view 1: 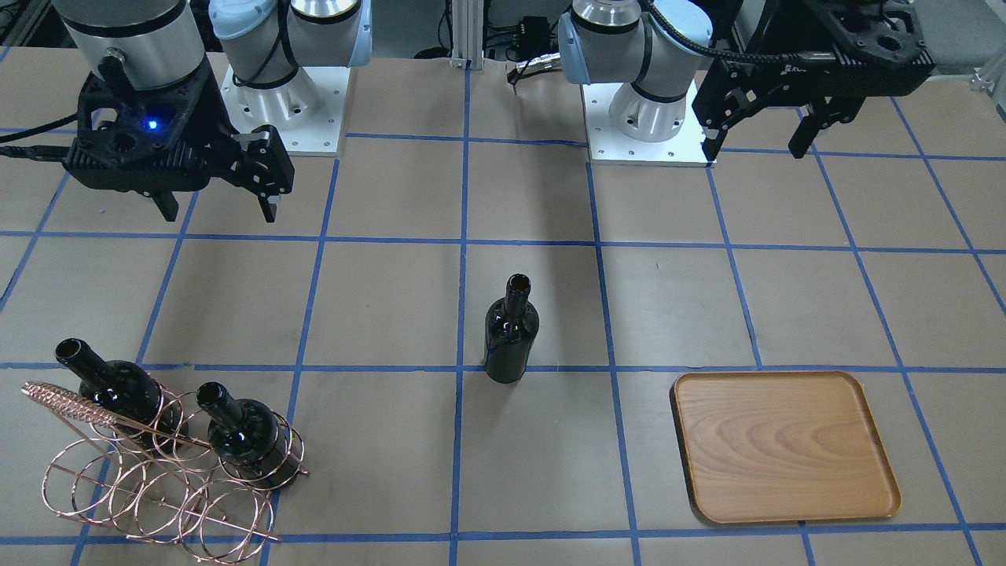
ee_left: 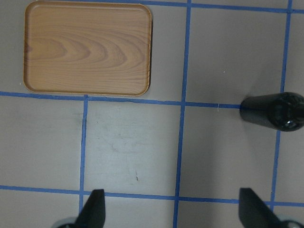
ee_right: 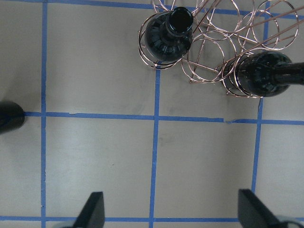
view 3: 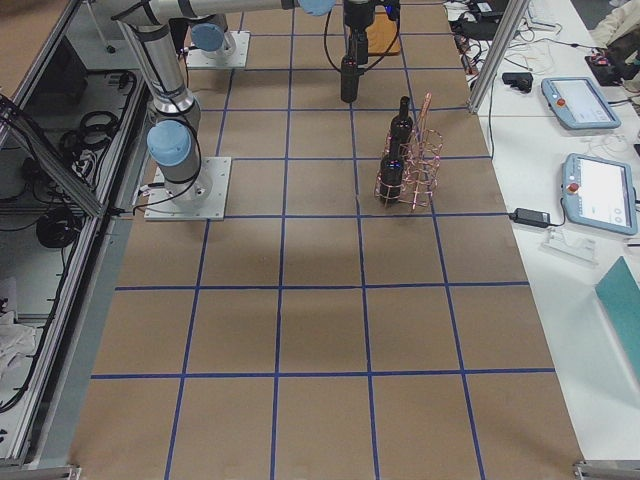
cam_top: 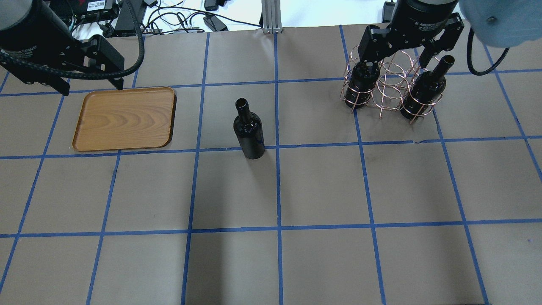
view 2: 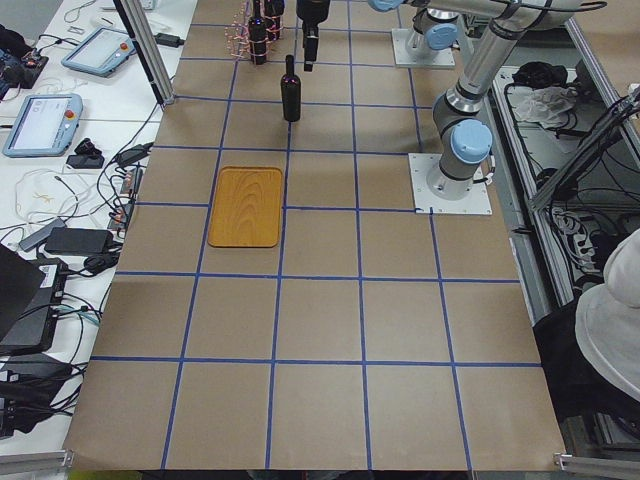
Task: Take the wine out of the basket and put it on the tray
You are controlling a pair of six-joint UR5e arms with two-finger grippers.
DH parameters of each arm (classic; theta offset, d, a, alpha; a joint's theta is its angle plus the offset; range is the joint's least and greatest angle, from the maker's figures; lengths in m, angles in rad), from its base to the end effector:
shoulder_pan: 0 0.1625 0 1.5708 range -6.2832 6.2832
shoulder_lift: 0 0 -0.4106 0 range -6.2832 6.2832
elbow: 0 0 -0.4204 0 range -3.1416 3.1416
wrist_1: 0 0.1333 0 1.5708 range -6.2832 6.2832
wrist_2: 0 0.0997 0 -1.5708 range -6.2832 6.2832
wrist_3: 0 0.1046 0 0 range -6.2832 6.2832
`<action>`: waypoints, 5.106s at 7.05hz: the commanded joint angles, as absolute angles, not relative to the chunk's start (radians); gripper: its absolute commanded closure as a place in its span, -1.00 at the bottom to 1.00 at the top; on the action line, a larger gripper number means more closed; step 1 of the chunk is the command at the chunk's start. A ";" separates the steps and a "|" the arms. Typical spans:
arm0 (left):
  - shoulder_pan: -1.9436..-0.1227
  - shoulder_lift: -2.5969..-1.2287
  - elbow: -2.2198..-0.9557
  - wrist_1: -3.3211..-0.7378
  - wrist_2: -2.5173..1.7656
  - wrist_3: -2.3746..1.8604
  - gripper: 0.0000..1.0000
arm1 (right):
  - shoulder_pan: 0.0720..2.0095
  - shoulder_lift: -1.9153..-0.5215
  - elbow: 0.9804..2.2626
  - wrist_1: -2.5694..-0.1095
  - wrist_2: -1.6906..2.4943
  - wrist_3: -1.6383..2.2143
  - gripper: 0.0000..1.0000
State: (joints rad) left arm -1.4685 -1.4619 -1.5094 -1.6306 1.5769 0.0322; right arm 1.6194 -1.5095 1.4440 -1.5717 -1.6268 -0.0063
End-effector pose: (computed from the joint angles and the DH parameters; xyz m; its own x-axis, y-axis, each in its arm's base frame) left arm -0.0829 -0.4914 0.5489 -0.9974 -0.0709 -0.0096 -0.0694 0.9915 -0.1100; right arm 0.1541 -0.5442 0.5023 -0.9971 -0.0511 0.0563 -0.0548 0.9963 -0.0660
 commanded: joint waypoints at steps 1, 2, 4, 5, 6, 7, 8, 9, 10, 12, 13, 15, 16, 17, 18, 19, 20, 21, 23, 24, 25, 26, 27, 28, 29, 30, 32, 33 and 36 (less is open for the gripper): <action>-1.468 -1.462 -1.509 -1.631 1.577 0.031 -1.00 | 1.615 -1.523 1.443 -1.522 -1.605 0.011 -1.00; -1.468 -1.462 -1.509 -1.631 1.577 0.032 -1.00 | 1.617 -1.525 1.445 -1.508 -1.609 0.017 -1.00; -1.468 -1.462 -1.509 -1.631 1.577 0.032 -1.00 | 1.617 -1.531 1.447 -1.506 -1.614 0.017 -1.00; -1.468 -1.462 -1.509 -1.631 1.577 0.032 -1.00 | 1.617 -1.531 1.447 -1.506 -1.615 0.017 -1.00; -1.468 -1.460 -1.509 -1.631 1.578 0.032 -1.00 | 1.617 -1.531 1.447 -1.506 -1.615 0.017 -1.00; -1.470 -1.460 -1.509 -1.631 1.577 0.032 -1.00 | 1.617 -1.531 1.447 -1.505 -1.615 0.017 -1.00; -1.471 -1.462 -1.509 -1.631 1.575 0.032 -1.00 | 1.617 -1.531 1.447 -1.505 -1.615 0.017 -1.00; -1.470 -1.462 -1.509 -1.631 1.577 0.031 -1.00 | 1.617 -1.531 1.447 -1.505 -1.615 0.017 -1.00; -1.468 -1.460 -1.509 -1.631 1.577 0.032 -1.00 | 1.617 -1.531 1.447 -1.505 -1.615 0.017 -1.00; -1.470 -1.460 -1.509 -1.631 1.577 0.031 -1.00 | 1.617 -1.531 1.447 -1.505 -1.615 0.018 -1.00; -1.468 -1.460 -1.509 -1.631 1.577 0.032 -1.00 | 1.617 -1.531 1.448 -1.503 -1.617 0.018 -1.00; -1.468 -1.457 -1.509 -1.632 1.578 0.032 -1.00 | 1.617 -1.531 1.448 -1.503 -1.615 0.018 -1.00; -1.471 -1.462 -1.511 -1.631 1.574 0.031 -1.00 | 1.617 -1.531 1.448 -1.503 -1.615 0.018 -1.00; -1.473 -1.479 -1.512 -1.628 1.550 0.025 -1.00 | 1.617 -1.531 1.448 -1.503 -1.615 0.018 -1.00; -1.485 -1.489 -1.520 -1.617 1.467 -0.015 -1.00 | 1.617 -1.531 1.448 -1.503 -1.615 0.018 -1.00; -1.538 -1.529 -1.525 -1.556 1.462 -0.093 -1.00 | 1.617 -1.531 1.448 -1.503 -1.615 0.018 -1.00; -1.616 -1.592 -1.525 -1.486 1.474 -0.138 -1.00 | 1.617 -1.531 1.448 -1.503 -1.615 0.018 -1.00; -1.684 -1.653 -1.523 -1.430 1.476 -0.263 -1.00 | 1.617 -1.531 1.448 -1.503 -1.617 0.018 -1.00; -1.788 -1.756 -1.513 -1.365 1.546 -0.356 -1.00 | 1.617 -1.531 1.448 -1.503 -1.617 0.018 -1.00; -1.810 -1.791 -1.509 -1.338 1.540 -0.392 -1.00 | 1.617 -1.531 1.448 -1.503 -1.615 0.018 -1.00; -1.842 -1.818 -1.505 -1.327 1.540 -0.414 -1.00 | 1.617 -1.531 1.448 -1.503 -1.615 0.018 -1.00; -1.848 -1.841 -1.496 -1.325 1.545 -0.414 -1.00 | 1.617 -1.531 1.448 -1.503 -1.617 0.018 -1.00; -1.848 -1.856 -1.494 -1.325 1.543 -0.396 -0.99 | 1.617 -1.531 1.448 -1.502 -1.615 0.018 -1.00; -1.848 -1.862 -1.494 -1.327 1.543 -0.394 -0.65 | 1.617 -1.531 1.448 -1.503 -1.615 0.018 -1.00; -1.848 -1.862 -1.496 -1.338 1.546 -0.384 -0.14 | 1.617 -1.531 1.448 -1.502 -1.617 0.018 -1.00; -1.848 -1.862 -1.499 -1.339 1.543 -0.368 0.12 | 1.617 -1.531 1.448 -1.502 -1.617 0.018 -1.00; -1.850 -1.859 -1.499 -1.341 1.537 -0.368 0.78 | 1.617 -1.531 1.448 -1.502 -1.617 0.018 -1.00; -1.848 -1.852 -1.496 -1.341 1.537 -0.367 1.00 | 1.617 -1.531 1.448 -1.502 -1.617 0.018 -1.00; -1.717 -1.803 -1.489 -1.351 1.549 -0.194 1.00 | 1.617 -1.531 1.448 -1.502 -1.617 0.017 -1.00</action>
